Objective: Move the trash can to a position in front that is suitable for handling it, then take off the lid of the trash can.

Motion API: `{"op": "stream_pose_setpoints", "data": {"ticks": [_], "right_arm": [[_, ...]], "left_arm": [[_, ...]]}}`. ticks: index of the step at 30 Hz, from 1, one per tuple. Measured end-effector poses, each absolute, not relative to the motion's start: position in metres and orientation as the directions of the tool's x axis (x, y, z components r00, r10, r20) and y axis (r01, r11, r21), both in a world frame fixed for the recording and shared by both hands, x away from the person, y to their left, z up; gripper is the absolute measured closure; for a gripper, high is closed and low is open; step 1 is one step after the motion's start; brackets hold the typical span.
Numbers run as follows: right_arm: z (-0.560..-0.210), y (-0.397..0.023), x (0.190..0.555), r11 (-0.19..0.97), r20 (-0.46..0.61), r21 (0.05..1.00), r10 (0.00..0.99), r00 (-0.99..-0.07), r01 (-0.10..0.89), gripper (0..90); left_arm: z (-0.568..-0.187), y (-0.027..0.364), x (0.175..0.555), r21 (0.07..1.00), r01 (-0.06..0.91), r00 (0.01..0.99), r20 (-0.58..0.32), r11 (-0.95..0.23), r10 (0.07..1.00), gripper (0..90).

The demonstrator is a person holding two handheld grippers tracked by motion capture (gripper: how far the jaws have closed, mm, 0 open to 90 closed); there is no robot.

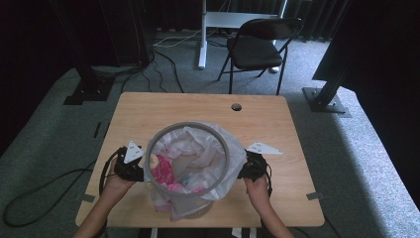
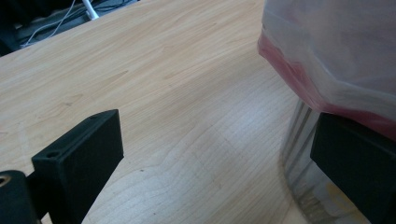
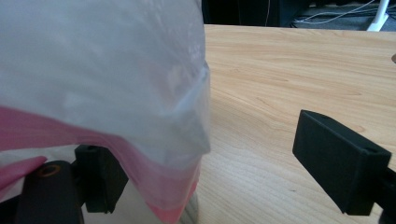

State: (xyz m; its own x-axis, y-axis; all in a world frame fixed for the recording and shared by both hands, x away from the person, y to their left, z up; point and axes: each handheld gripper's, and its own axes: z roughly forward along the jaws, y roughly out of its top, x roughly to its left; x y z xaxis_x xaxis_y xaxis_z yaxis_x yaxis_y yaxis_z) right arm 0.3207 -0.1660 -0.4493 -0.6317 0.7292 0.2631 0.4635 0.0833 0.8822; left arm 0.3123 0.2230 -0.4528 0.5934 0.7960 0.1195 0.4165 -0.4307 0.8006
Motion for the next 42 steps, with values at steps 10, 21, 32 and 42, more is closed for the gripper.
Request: {"op": "stream_pose_setpoints", "data": {"ticks": [10,21,32,42], "right_arm": [[-0.461,-0.186,0.328,0.108,0.253,0.878,0.724,-0.642,0.466,11.9],[-0.487,-0.243,0.317,0.143,0.230,0.843,0.776,-0.588,0.519,13.0],[-0.502,-0.305,0.298,0.126,0.286,0.826,0.747,-0.601,0.549,14.4],[-0.458,-0.319,0.290,0.071,0.267,0.866,0.772,-0.577,0.495,12.1]], "left_arm": [[-0.487,0.235,0.320,0.746,0.497,0.612,0.061,-0.443,0.789,2.1],[-0.509,0.256,0.304,0.763,0.529,0.580,-0.005,-0.372,0.814,2.1],[-0.525,0.268,0.280,0.787,0.522,0.576,-0.041,-0.329,0.816,2.1],[-0.534,0.274,0.273,0.790,0.522,0.578,-0.052,-0.320,0.814,2.1]]}}
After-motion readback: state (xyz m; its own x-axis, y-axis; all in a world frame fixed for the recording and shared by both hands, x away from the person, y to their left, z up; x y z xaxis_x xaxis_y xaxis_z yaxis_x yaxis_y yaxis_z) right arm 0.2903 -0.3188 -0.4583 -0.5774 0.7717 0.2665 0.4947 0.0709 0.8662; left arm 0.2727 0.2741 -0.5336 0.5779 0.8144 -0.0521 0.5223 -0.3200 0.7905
